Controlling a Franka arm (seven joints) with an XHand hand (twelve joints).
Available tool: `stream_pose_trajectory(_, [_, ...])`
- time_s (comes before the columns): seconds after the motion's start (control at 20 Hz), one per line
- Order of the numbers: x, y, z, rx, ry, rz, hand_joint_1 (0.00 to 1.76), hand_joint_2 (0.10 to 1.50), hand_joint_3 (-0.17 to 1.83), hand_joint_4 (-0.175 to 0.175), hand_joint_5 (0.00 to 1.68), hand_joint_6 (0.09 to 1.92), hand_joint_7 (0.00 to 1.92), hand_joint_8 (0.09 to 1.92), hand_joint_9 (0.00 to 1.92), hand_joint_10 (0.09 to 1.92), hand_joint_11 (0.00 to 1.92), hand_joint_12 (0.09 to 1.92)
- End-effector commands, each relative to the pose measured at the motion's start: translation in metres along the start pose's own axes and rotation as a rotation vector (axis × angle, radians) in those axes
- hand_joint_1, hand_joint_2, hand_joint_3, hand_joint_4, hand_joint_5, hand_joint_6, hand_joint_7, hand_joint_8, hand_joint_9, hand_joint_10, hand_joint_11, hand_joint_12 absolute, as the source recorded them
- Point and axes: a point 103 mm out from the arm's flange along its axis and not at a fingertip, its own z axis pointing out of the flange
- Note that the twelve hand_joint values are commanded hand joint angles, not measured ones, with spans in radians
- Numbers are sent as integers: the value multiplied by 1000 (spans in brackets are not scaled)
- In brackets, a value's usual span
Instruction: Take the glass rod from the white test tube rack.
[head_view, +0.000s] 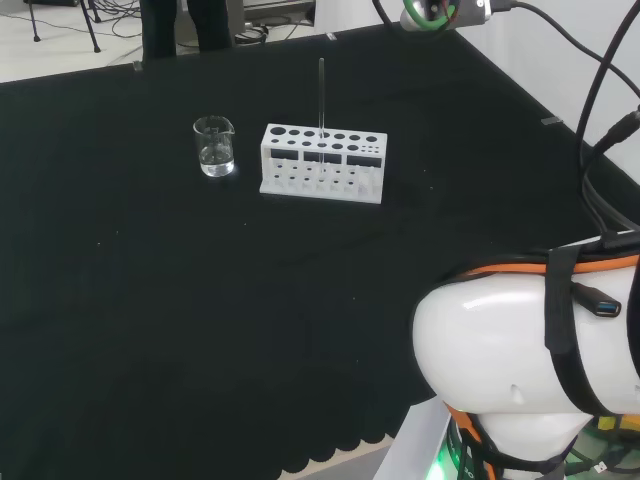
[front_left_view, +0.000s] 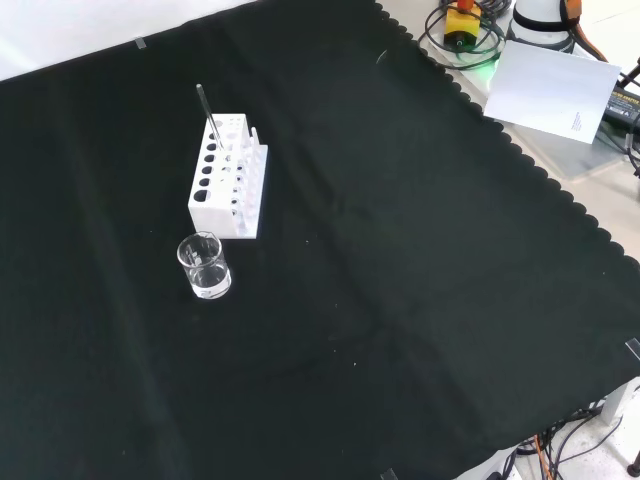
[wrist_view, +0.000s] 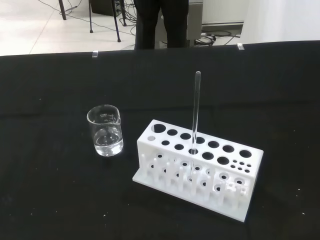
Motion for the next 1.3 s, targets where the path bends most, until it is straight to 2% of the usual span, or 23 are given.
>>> stream_pose_trajectory(0.05, [0,1,0,-10,-7,0,834,723,675,-140,126,231,159,524,328,636,334,1008])
stream_pose_trajectory(0.1, [0,1,0,-10,-8,-1,764,769,624,-134,69,131,77,470,159,627,162,1042])
stream_pose_trajectory(0.15, [0,2,0,-9,-9,1,728,793,596,-131,41,87,36,442,75,624,75,1060])
stream_pose_trajectory(0.3, [0,4,1,-3,-11,7,698,814,571,-129,20,87,2,419,6,623,6,1075])
stream_pose_trajectory(0.4, [0,8,1,12,-10,12,696,817,568,-129,20,87,0,418,0,624,0,1076])
stream_pose_trajectory(0.5, [-1,26,2,34,-15,11,694,820,563,-129,21,87,0,427,0,630,0,1082])
stream_pose_trajectory(0.6, [-3,40,2,16,-19,12,691,825,554,-129,25,87,0,450,0,684,0,1171])
stream_pose_trajectory(0.7, [-4,37,2,-23,-13,15,689,828,550,-128,30,87,0,486,2,777,0,1306])
stream_pose_trajectory(0.85, [-4,43,2,-17,-9,14,687,827,554,-128,37,87,0,551,27,861,0,1433])
stream_pose_trajectory(1.0, [-5,75,4,24,-1,0,688,823,564,-131,51,87,0,659,84,899,51,1465])
stream_pose_trajectory(1.1, [-3,97,4,2,0,-18,689,820,570,-133,62,87,0,714,117,907,90,1462])
stream_pose_trajectory(1.3, [-1,117,3,-35,11,-36,692,816,579,-136,79,87,0,785,161,911,144,1454])
